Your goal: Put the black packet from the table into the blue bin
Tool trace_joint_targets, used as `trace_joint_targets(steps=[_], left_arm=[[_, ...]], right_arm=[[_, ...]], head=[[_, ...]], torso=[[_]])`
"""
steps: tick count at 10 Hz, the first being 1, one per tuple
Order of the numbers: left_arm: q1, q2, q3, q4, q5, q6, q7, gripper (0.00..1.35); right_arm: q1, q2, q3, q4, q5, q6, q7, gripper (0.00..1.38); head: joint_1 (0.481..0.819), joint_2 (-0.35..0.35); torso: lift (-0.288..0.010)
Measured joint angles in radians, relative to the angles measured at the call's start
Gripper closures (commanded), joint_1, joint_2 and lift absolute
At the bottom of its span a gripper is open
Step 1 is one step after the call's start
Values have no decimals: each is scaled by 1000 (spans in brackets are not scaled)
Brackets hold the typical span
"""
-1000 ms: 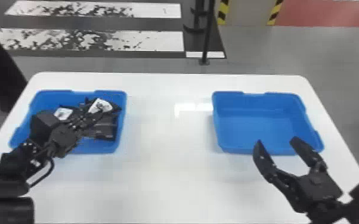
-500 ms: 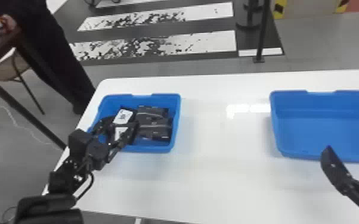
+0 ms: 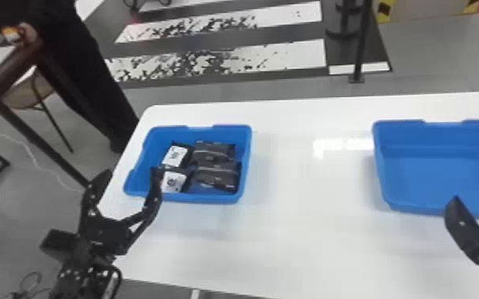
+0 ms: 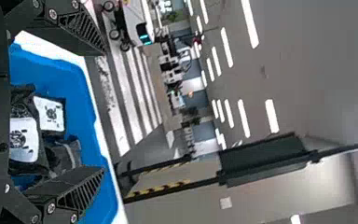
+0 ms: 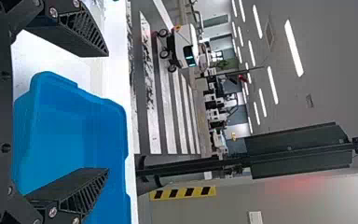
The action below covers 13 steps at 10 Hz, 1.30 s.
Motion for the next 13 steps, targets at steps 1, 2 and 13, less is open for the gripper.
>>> trace_joint_targets(steps=[1,2,13], left_arm=[[69,0,-41,-26,73,-54,52,174],[131,0,-89,-46,134,-91,91,176],[279,0,-259,-120,253,-99,187,213]], right_arm=[[1,0,-1,-3,1,0,0,137],[2,0,-1,-5,3,0,0,137],[4,4,-2,-15,19,0,0,137]], head=[[695,273],[695,266],[695,199]], torso=[[-110],[-110],[-110]])
